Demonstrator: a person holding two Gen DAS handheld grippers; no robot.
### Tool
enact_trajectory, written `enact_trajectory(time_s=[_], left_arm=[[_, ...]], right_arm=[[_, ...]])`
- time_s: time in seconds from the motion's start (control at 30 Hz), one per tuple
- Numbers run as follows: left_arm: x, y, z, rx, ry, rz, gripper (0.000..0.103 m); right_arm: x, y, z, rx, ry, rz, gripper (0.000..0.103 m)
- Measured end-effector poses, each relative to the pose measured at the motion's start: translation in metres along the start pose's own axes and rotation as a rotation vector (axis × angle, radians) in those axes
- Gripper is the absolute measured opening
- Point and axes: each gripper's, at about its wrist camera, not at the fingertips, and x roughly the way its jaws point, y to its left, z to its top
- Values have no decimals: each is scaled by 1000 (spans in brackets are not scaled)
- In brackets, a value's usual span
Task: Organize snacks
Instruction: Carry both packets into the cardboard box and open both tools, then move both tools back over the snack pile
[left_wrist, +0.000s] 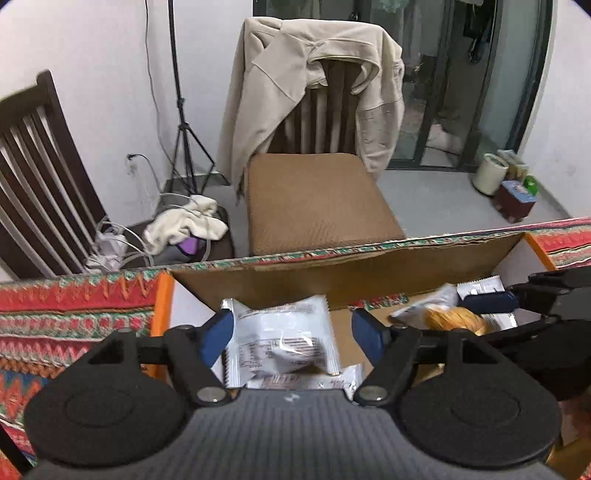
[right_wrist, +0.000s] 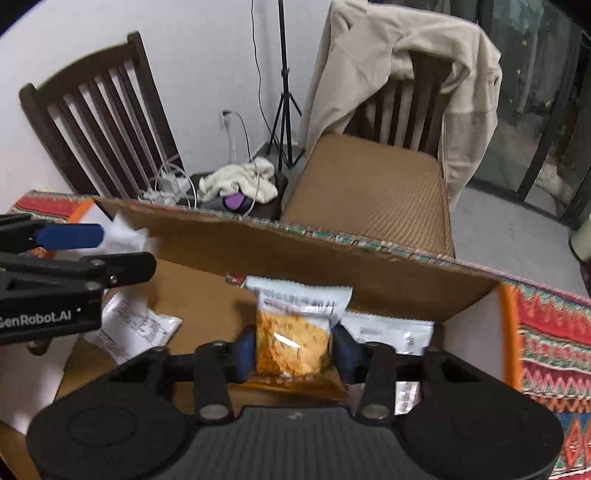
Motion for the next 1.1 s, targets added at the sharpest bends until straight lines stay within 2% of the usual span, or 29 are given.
enact_trajectory(time_s=[0.03, 0.07, 0.23, 0.33, 0.43, 0.57, 0.8, 1.0, 1.1], left_arm=[[-3, 2, -3, -2, -6, -5, 73], [-4, 4, -4, 2, -7, -7, 74], [-33, 7, -2, 32, -14, -6, 76], [-70, 10, 4, 39, -36, -25, 83], [-118, 11, 6, 22, -78, -19, 89], [-187, 9, -18, -10, -182, -52, 92], [-286, -8, -82, -8, -256, -51, 98], [-362, -21, -164, -35, -327, -86, 101], [-395, -30, -211, -30, -380, -65, 101]], right_arm=[[3, 1, -1, -1, -2, -2, 65], [4, 2, -2, -4, -2, -5, 68], [-19, 2, -2, -3, -31, 12, 72], [-56, 2, 2, -24, -70, 2, 86], [-100, -2, 3, -41, -102, -3, 87], [-168, -9, -12, -34, -155, -17, 91], [-279, -12, -80, -31, -254, 22, 101], [-347, -5, -168, -36, -355, 32, 103], [-379, 1, -215, -26, -424, 64, 103]])
